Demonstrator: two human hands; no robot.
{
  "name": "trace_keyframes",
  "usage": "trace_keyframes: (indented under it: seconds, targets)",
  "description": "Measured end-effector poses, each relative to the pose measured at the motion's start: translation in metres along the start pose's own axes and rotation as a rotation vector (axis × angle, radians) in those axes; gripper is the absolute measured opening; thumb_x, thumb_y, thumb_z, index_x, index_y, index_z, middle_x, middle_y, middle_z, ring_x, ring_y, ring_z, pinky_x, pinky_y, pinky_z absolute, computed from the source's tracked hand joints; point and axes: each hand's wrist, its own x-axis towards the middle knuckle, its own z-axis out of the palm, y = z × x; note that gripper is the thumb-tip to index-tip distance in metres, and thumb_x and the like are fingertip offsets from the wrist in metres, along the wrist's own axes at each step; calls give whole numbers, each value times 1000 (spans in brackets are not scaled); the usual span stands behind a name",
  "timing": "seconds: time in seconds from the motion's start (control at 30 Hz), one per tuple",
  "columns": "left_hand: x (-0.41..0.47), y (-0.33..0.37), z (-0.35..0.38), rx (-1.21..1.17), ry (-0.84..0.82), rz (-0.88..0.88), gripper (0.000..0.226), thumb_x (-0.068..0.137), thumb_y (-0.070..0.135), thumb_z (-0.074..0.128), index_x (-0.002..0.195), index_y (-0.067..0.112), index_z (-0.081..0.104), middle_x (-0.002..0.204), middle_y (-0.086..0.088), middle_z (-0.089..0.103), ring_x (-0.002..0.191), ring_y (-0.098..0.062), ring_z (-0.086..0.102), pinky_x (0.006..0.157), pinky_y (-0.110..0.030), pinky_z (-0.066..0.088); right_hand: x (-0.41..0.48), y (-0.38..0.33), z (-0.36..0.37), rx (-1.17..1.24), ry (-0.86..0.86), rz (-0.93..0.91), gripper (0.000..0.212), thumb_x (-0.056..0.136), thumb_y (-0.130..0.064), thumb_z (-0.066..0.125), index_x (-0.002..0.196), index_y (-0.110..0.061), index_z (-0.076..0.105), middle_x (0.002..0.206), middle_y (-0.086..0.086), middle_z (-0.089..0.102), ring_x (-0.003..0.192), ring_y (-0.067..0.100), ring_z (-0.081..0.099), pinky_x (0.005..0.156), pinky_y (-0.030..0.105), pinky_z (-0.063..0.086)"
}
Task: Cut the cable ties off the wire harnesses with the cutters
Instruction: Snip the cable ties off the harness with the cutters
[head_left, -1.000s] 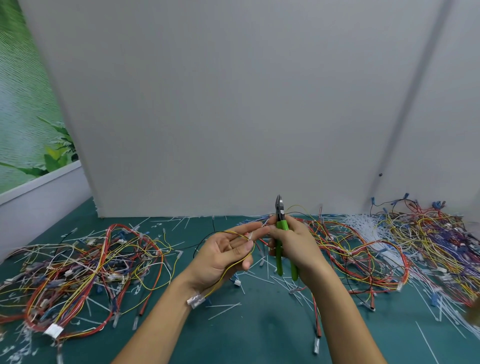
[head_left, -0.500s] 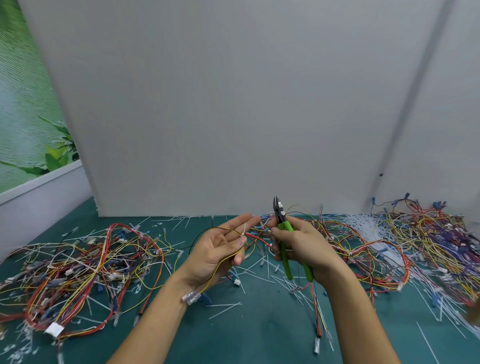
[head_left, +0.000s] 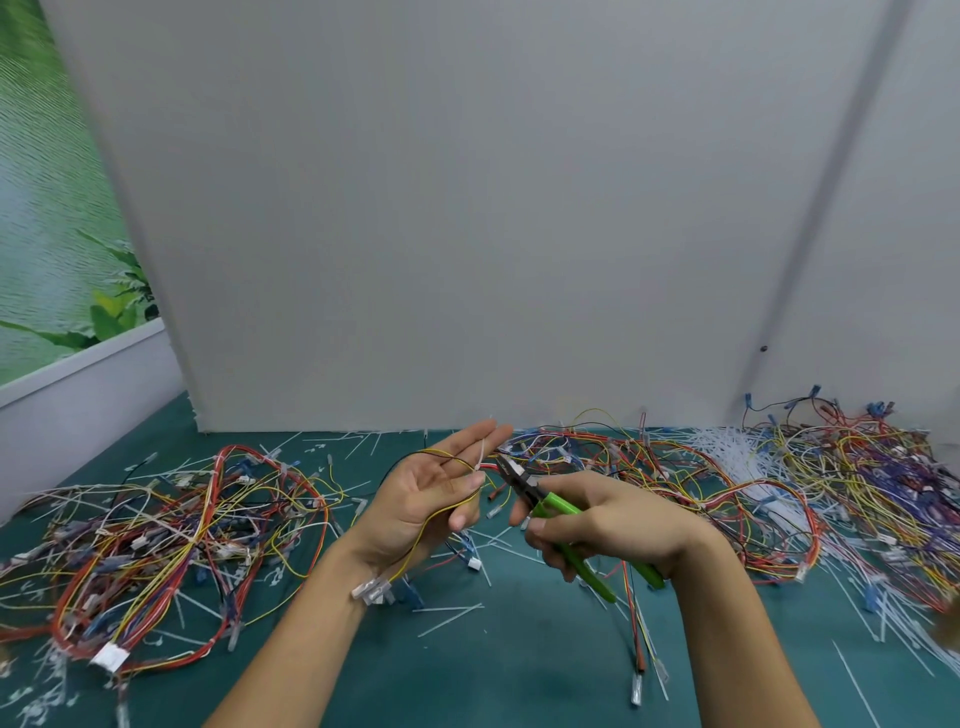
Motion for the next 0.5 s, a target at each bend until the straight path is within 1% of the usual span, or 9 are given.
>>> trace_keyframes:
  seconds: [0.07, 0.17, 0.4, 0.5]
  targets:
    - [-1, 1, -1, 7, -26, -7, 57, 91, -2, 53, 146, 2, 41, 152, -6, 50, 43, -5, 42, 56, -23, 34, -1, -1, 2, -20, -13, 12, 14, 101, -6, 58, 114, -6, 64, 83, 7, 57, 77, 26, 56, 72, 39, 53]
    - [-2, 2, -3, 19, -63, -16, 57, 92, -4, 51, 148, 2, 39, 154, -7, 48, 43, -4, 42, 56, -23, 34, -2, -3, 4, -43, -25, 23, 15, 102, -3, 56, 115, -3, 63, 81, 4, 58, 76, 25, 56, 71, 36, 53]
    - [-2, 2, -4, 14, -107, -33, 59, 93, -5, 51, 149, 2, 38, 155, -7, 46, 45, -5, 43, 57, -22, 37, -3, -9, 8, -81, -49, 15, 16, 103, -1, 55, 118, 1, 61, 86, 12, 54, 79, 28, 54, 73, 40, 51]
    - [-2, 2, -5, 0, -124, -39, 58, 93, -6, 50, 149, 3, 38, 156, -7, 45, 45, -4, 44, 57, -22, 37, -4, -10, 8, -101, -50, -2, 16, 103, -2, 55, 117, 1, 62, 87, 14, 53, 79, 28, 54, 72, 39, 52]
